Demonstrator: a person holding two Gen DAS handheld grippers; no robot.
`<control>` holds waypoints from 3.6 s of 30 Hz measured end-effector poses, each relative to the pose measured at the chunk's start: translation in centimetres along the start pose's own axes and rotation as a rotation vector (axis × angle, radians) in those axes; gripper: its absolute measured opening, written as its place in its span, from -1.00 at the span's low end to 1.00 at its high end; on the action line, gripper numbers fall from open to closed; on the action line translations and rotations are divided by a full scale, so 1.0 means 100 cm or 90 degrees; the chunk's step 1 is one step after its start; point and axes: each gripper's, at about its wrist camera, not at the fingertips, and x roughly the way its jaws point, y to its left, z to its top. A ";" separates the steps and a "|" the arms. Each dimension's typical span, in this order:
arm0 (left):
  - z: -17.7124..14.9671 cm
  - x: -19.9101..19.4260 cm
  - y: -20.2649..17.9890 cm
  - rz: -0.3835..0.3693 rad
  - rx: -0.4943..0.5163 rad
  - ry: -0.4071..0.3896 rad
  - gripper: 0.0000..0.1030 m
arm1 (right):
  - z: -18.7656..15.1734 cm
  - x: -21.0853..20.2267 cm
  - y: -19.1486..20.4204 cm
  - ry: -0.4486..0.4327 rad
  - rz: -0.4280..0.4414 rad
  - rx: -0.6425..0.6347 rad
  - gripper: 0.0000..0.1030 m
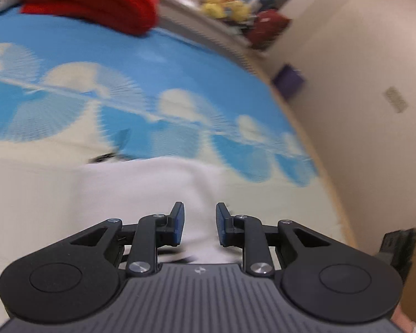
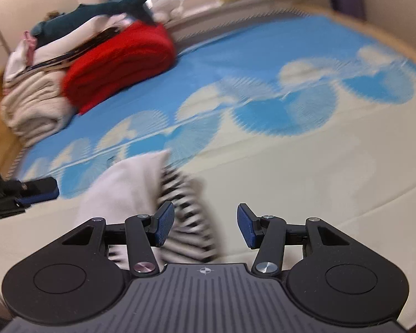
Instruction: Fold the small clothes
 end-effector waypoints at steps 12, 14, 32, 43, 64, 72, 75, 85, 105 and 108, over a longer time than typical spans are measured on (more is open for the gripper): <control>-0.029 -0.022 0.040 0.095 0.134 0.075 -0.50 | -0.025 0.077 0.033 0.176 0.057 0.036 -0.75; -0.036 -0.025 0.037 0.088 0.149 0.087 -0.50 | -0.022 0.072 0.030 0.163 0.085 0.042 -0.99; -0.077 0.039 0.016 0.081 0.247 0.249 -0.29 | -0.013 0.036 -0.001 0.086 0.011 0.015 -0.92; -0.061 0.019 0.025 0.061 0.197 0.214 -0.27 | -0.022 0.030 -0.014 0.170 0.116 0.031 -0.12; -0.090 0.042 0.007 0.077 0.300 0.319 -0.13 | -0.045 0.030 -0.004 0.261 0.027 -0.128 -0.89; -0.042 0.017 0.022 0.053 0.178 0.168 -0.13 | 0.000 0.005 -0.018 0.017 0.049 0.018 -0.22; -0.047 0.037 0.013 0.043 0.208 0.191 -0.13 | 0.012 0.020 -0.016 -0.001 0.065 0.065 -0.13; -0.066 0.064 0.008 0.088 0.279 0.247 -0.04 | 0.031 0.118 -0.009 0.032 0.069 0.216 0.04; -0.064 0.059 0.016 0.094 0.268 0.262 0.01 | 0.036 0.121 0.003 0.001 -0.106 0.102 -0.69; -0.055 0.048 0.018 0.075 0.256 0.233 0.01 | 0.037 0.087 0.010 -0.062 -0.086 0.080 -0.42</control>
